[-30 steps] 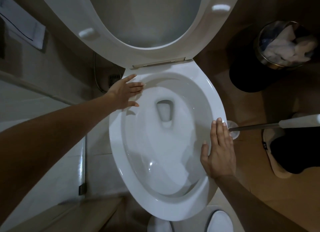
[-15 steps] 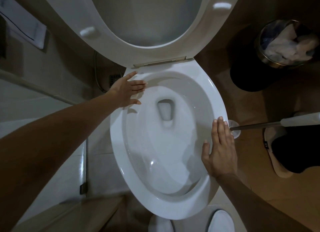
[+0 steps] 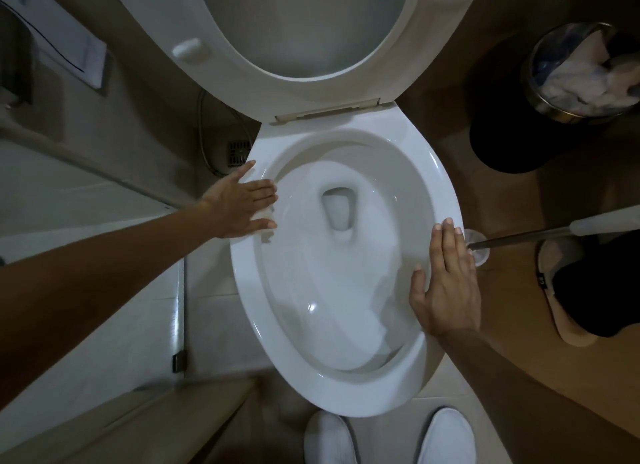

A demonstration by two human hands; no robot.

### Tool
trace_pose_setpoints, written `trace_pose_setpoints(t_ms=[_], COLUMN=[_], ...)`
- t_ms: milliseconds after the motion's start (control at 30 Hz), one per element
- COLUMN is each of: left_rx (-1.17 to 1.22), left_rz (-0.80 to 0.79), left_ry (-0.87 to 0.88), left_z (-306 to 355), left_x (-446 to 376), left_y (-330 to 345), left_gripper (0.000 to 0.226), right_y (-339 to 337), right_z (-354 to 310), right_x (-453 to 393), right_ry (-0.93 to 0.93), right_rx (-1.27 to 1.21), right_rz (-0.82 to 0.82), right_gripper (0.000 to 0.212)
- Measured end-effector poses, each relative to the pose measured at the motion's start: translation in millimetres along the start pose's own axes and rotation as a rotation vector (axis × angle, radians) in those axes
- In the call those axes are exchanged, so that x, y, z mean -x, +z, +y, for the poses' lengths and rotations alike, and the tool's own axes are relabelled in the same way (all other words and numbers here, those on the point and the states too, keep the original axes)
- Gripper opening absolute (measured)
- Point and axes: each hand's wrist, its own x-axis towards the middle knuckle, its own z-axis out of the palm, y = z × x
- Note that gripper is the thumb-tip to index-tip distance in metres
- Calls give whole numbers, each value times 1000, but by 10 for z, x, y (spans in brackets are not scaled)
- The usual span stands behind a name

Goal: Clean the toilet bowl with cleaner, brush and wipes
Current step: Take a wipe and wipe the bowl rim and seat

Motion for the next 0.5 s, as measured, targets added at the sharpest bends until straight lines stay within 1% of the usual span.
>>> trace_pose_setpoints(t_ms=[100, 167, 267, 367, 500], left_rx=[-16, 54, 181, 207, 155], left_rz=[-7, 4, 36, 42, 31], left_ry=[-12, -24, 11, 28, 16], left_z=[1, 88, 272, 268, 175], left_x=[21, 82, 241, 297, 194], left_y=[-13, 29, 85, 82, 80], left_gripper=[69, 72, 77, 84, 70], right_y=[1, -2, -6, -2, 4], right_z=[1, -5, -5, -6, -1], right_x=[-1, 0, 4, 5, -1], right_ry=[-3, -6, -12, -7, -13], right_rx=[-11, -14, -4, -1, 4], right_rz=[9, 13, 20, 14, 23], right_gripper=[72, 72, 72, 72, 71])
